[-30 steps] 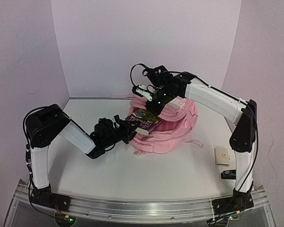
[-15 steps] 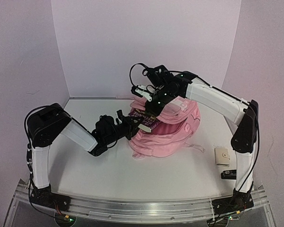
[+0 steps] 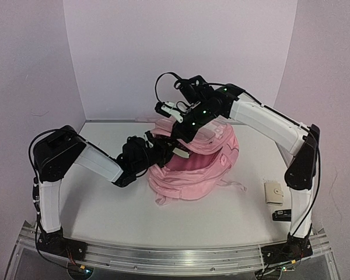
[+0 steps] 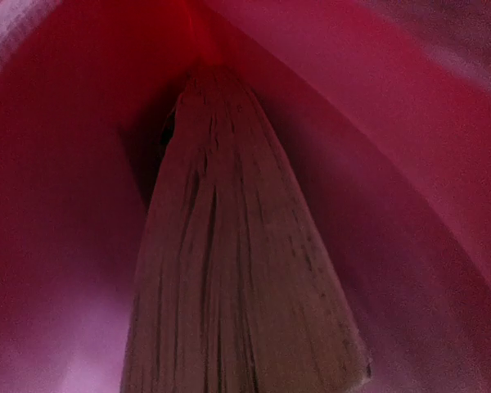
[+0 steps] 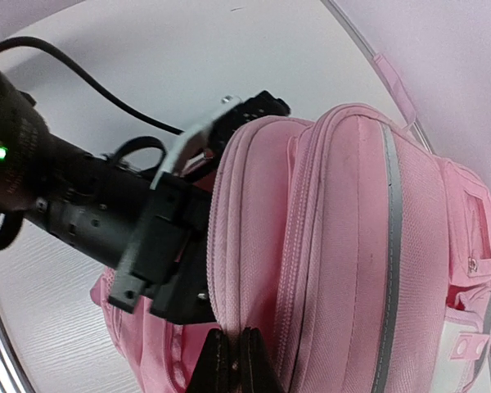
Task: Pack the student bag
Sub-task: Place the book in the student bag.
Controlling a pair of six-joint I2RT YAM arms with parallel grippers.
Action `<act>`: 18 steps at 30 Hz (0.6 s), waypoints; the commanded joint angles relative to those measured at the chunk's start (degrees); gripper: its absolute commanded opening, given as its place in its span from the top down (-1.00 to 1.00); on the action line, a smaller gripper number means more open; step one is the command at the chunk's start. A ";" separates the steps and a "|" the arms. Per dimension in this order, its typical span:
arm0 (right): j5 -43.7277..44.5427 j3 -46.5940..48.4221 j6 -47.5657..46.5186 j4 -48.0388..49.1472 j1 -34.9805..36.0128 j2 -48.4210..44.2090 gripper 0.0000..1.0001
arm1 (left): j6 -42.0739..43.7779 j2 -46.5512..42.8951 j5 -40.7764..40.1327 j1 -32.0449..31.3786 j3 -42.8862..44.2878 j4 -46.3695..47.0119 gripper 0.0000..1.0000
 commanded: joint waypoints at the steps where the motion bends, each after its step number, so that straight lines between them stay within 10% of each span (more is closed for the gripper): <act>1: -6.71 2.85 0.64 4.77 1.20 -2.58 1.00 | 0.20 1.95 -0.03 0.56 10.12 5.22 0.88; 11: -1.26 3.13 0.18 5.07 0.19 -0.57 1.00 | 1.19 -9.04 -2.96 -1.19 -0.32 -7.56 -0.11; 18: -1.90 5.51 1.63 4.99 -2.09 1.04 1.00 | 0.21 -13.66 -4.69 -2.94 -5.18 -12.60 -0.22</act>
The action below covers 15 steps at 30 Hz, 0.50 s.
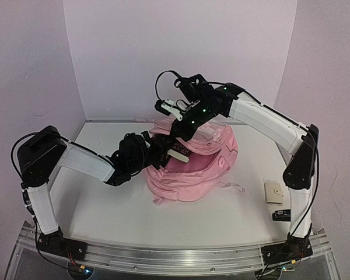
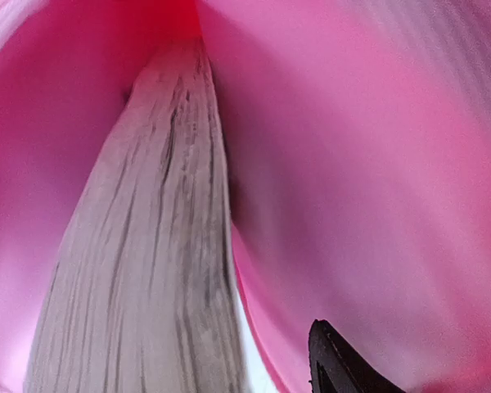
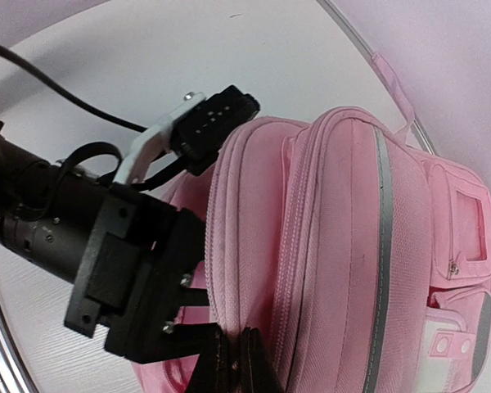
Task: Pack the student bag
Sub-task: Place the book in the student bag.
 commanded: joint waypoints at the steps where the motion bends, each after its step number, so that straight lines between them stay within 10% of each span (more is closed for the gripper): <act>1: -1.53 4.23 0.74 4.97 -1.41 0.26 1.00 | -0.15 -4.23 -1.22 -1.11 -2.10 -0.41 -0.19; 9: -5.01 3.74 2.60 4.83 -1.43 0.12 1.00 | 1.33 0.41 -0.28 -1.67 1.67 0.39 0.93; 15: -8.15 1.68 3.33 4.66 -1.37 -1.21 1.00 | 3.34 6.93 3.03 0.53 9.55 3.87 0.99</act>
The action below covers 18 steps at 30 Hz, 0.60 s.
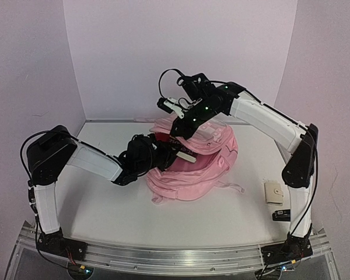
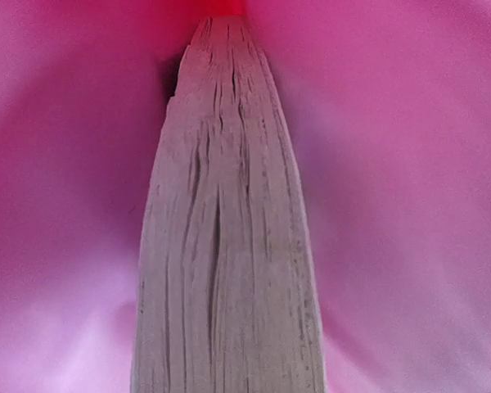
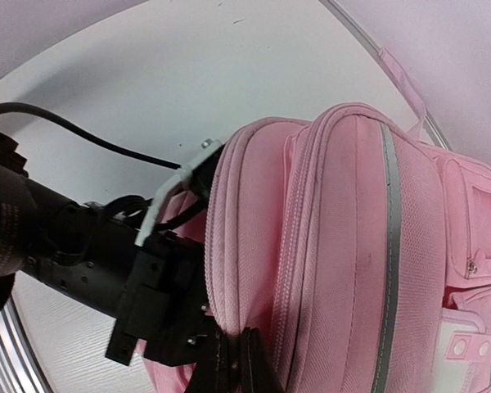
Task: Pack the student bag
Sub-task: Place the book in the student bag.
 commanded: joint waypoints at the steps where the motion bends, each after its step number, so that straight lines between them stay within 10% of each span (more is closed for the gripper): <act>1: -4.05 0.19 0.61 4.79 -0.02 -2.25 1.00 | 1.83 3.68 2.59 2.20 6.77 6.75 0.96; 10: -0.77 -0.76 0.25 4.99 -1.34 -0.58 1.00 | 2.34 -3.32 0.64 1.93 2.23 -1.11 -0.30; 18: -1.66 2.33 2.19 4.99 -3.92 1.64 1.00 | 0.25 -12.42 -3.87 -1.25 -3.71 -15.22 -0.66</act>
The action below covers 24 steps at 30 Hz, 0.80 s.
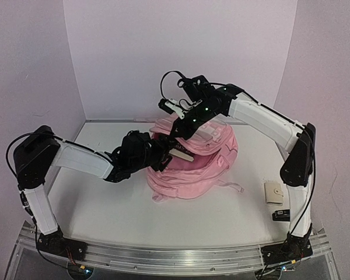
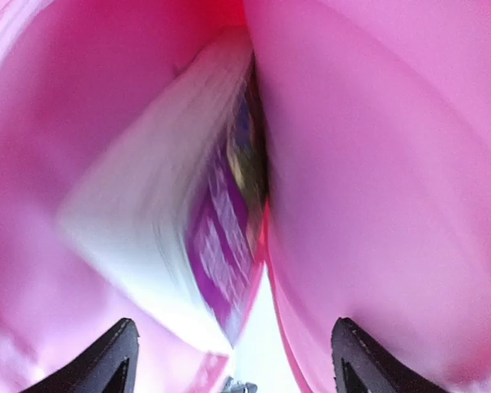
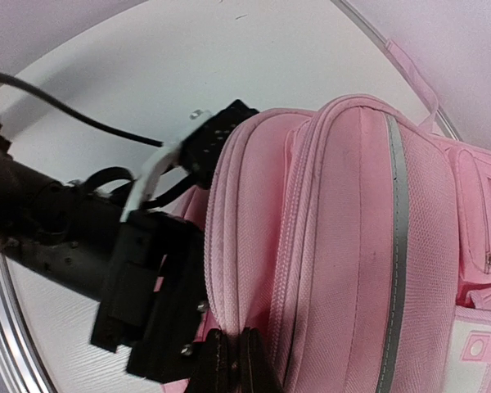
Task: Pack the student bag
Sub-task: Place the book in the student bag, then zip the student bag at the center of the board.
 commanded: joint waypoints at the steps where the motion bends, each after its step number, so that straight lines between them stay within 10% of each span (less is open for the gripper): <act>1: 0.14 2.97 0.76 3.52 -2.27 0.27 1.00 | 0.60 -7.20 -2.96 -1.71 -3.20 -6.94 -0.66; 15: -4.86 -14.03 -2.63 2.81 -2.54 -4.96 1.00 | 35.95 -30.33 -6.23 4.43 -4.21 -39.96 -0.99; 24: -3.80 -23.19 -9.43 -1.01 -2.54 -7.57 1.00 | 57.88 -24.88 5.79 11.88 3.20 -46.14 -0.95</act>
